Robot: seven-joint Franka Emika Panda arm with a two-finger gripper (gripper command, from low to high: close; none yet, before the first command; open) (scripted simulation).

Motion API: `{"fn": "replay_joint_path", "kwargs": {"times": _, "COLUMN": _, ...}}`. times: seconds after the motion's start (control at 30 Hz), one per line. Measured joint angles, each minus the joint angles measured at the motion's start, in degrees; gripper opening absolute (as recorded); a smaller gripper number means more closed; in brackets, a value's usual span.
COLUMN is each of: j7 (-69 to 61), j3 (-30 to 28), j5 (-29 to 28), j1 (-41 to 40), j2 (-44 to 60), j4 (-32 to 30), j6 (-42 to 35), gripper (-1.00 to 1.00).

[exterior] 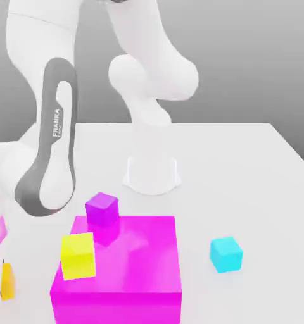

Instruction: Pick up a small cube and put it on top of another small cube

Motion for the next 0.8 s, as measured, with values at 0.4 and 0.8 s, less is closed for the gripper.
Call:
{"fn": "replay_joint_path", "kwargs": {"times": 0.4, "j7": 3.43, "j3": 2.46, "j5": -1.83, "j1": 5.80, "j2": -11.81, "j4": -1.65, "j6": -6.42, "gripper": -1.00}}
{"fn": "replay_joint_path", "kwargs": {"times": 0.8, "j7": 26.88, "j3": 19.31, "j5": 1.83, "j1": 30.75, "j2": -28.50, "j4": -14.89, "j6": -6.55, "gripper": -1.00}}
